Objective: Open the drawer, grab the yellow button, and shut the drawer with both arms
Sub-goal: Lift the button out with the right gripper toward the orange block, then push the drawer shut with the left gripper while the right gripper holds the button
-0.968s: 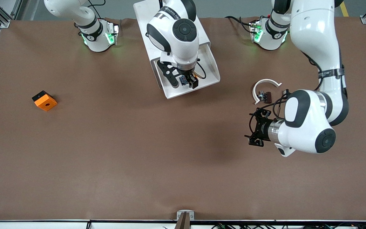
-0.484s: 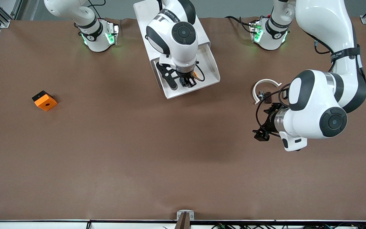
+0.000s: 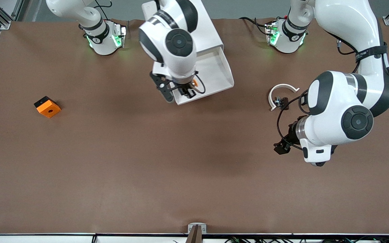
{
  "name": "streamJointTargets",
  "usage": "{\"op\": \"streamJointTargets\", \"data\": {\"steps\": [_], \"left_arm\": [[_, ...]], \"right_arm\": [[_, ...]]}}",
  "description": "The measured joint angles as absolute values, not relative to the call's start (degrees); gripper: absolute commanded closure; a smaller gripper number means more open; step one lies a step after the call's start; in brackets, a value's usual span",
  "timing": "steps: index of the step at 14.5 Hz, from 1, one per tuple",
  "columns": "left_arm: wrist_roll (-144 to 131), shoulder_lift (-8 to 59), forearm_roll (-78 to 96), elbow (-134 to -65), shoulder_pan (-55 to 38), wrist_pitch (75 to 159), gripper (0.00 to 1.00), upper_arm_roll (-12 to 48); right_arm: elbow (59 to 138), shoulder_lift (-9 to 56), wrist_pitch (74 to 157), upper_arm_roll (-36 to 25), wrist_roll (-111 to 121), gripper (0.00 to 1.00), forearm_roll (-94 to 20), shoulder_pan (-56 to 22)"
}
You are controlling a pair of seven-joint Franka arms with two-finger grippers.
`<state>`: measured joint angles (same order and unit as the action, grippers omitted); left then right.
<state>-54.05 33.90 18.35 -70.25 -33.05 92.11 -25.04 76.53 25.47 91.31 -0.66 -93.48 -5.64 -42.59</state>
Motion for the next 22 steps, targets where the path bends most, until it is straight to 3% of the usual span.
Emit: {"op": "streamJointTargets", "data": {"steps": [5, 9, 13, 17, 22], "left_arm": [[-42.7, 33.9, 18.1, -70.8, -33.4, 94.1, 0.0, -20.1], [-42.2, 33.9, 18.0, -72.4, -35.2, 94.3, 0.0, -14.7], [-43.1, 32.2, 18.0, -78.0, -41.3, 99.5, 0.0, -14.0], [-43.9, 27.1, 18.0, -90.1, -47.3, 108.0, 0.0, -13.8], [-43.9, 21.8, 18.0, -99.1, -50.6, 110.1, 0.0, -11.2]], "right_arm": [[75.5, 18.8, 81.1, -1.1, -63.6, 0.76, -6.1, -30.1], [80.9, 15.8, 82.3, -1.4, -37.2, 0.76, -4.2, -19.3], [88.5, 15.0, 89.0, -1.4, -20.3, 0.76, 0.2, -12.7], [96.1, 14.8, 100.0, -1.4, -8.4, 0.76, 3.6, -7.4], [105.8, 14.7, 115.6, -1.4, 0.9, 0.76, 4.6, -0.6]]}}
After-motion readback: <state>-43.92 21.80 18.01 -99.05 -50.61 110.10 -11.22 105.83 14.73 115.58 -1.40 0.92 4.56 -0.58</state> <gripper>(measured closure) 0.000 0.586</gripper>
